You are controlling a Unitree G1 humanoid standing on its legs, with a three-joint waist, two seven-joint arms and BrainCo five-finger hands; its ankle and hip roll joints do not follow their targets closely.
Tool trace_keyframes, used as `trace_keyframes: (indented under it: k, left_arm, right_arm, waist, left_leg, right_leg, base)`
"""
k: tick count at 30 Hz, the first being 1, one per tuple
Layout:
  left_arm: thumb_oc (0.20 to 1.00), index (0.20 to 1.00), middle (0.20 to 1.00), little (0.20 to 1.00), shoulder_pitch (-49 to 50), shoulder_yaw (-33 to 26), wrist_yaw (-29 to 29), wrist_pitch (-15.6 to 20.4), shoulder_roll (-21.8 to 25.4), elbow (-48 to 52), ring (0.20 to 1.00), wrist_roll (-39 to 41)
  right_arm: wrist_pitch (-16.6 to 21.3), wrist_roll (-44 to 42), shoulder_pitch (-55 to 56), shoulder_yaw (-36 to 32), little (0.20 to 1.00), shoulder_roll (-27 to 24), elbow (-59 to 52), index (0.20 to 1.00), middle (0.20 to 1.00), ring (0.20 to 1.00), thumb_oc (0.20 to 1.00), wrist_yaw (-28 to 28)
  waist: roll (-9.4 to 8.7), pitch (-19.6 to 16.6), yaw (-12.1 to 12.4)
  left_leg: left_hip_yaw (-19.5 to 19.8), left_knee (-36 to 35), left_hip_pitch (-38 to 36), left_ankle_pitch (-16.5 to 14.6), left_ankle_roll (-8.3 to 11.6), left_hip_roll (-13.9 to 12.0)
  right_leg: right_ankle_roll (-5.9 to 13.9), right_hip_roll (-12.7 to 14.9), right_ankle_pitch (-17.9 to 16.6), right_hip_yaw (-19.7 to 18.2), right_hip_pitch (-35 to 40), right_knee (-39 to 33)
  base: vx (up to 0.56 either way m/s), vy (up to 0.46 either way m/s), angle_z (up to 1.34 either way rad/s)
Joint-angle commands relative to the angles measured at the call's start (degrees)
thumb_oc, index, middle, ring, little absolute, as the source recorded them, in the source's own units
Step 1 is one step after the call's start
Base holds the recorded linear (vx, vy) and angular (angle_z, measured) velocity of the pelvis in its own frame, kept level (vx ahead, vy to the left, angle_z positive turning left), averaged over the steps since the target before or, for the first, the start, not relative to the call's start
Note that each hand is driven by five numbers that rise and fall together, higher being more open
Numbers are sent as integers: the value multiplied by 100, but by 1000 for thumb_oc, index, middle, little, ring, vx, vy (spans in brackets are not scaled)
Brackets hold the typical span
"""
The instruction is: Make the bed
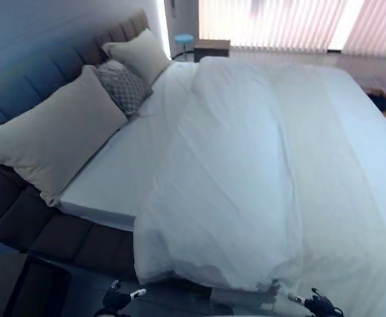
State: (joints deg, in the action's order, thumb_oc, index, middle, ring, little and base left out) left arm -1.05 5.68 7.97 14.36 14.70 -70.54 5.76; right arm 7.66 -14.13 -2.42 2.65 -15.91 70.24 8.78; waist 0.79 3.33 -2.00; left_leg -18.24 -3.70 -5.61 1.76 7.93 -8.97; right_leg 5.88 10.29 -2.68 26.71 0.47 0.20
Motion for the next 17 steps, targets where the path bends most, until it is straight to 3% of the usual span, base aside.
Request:
trace_keyframes:
  k: [1, 7, 17]
  left_arm:
    - [1000, 1000, 1000, 1000, -196, 7, 26, 75, -33, -148, 1000, -392]
    - [1000, 1000, 1000, 1000, -115, -91, -46, 89, -52, -132, 1000, -223]
    - [1000, 1000, 1000, 1000, -41, 106, -94, 138, -56, -170, 1000, -590]
  right_arm:
    - [100, 35, -293, -49, 1000, 11, 383, 1000, 1000, 1000, 1000, 117]
    - [58, 214, -165, 50, 1000, 56, 397, 1000, 1000, 1000, 1000, 94]
    - [4, 418, -183, 263, 1000, 112, 374, 1000, 1000, 1000, 1000, -3]
  waist:
    - [-116, 70, 12]
    - [-149, -46, -1]
    - [-201, -103, -116]
  left_leg:
    - [-27, -27, 125, 315, -44, 123]
    - [-41, -51, -51, 224, -88, 182]
    - [-84, -73, -108, 191, -120, 210]
  right_leg:
    - [386, -63, -263, -82, 234, -303]
    - [375, -71, -211, -142, 422, -322]
    - [376, -82, -243, -318, 401, -293]
  base:
    - [85, 51, 16]
    - [52, 38, 0]
    - [-10, 20, -15]
